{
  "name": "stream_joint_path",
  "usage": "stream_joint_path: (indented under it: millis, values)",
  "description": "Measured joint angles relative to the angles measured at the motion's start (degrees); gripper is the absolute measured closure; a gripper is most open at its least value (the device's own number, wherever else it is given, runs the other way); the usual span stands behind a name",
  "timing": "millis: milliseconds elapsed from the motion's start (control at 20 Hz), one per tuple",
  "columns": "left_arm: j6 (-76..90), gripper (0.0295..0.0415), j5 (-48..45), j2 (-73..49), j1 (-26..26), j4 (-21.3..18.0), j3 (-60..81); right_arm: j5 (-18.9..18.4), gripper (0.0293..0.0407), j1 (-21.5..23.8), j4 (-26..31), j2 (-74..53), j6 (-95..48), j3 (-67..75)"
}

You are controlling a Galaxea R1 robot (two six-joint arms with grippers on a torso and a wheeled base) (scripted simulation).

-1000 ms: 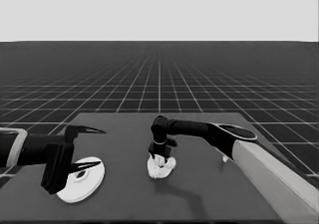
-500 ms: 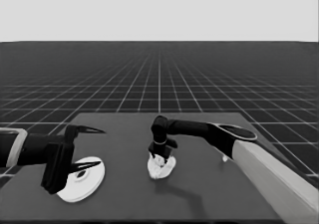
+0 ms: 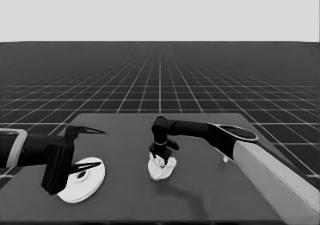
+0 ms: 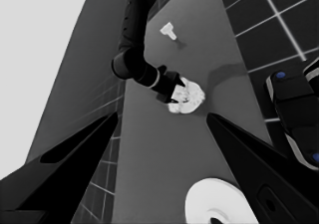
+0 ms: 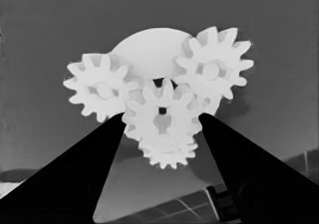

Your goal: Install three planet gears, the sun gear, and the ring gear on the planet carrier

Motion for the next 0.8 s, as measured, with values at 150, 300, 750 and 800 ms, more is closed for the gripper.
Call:
stream_joint_path:
  millis: [150,300,750,800]
  values:
    - [0.00,0.0326,0.00,0.00,0.00,0.00,0.00,0.00,0.0390,0.00,0.00,0.00,1.80,0.00]
    - [0.00,0.0326,0.00,0.00,0.00,0.00,0.00,0.00,0.0390,0.00,0.00,0.00,3.60,0.00]
    - [0.00,0.0326,0.00,0.00,0.00,0.00,0.00,0.00,0.0390,0.00,0.00,0.00,9.00,0.00]
    - [0.00,0.0326,0.00,0.00,0.00,0.00,0.00,0.00,0.0390,0.00,0.00,0.00,9.60,0.00]
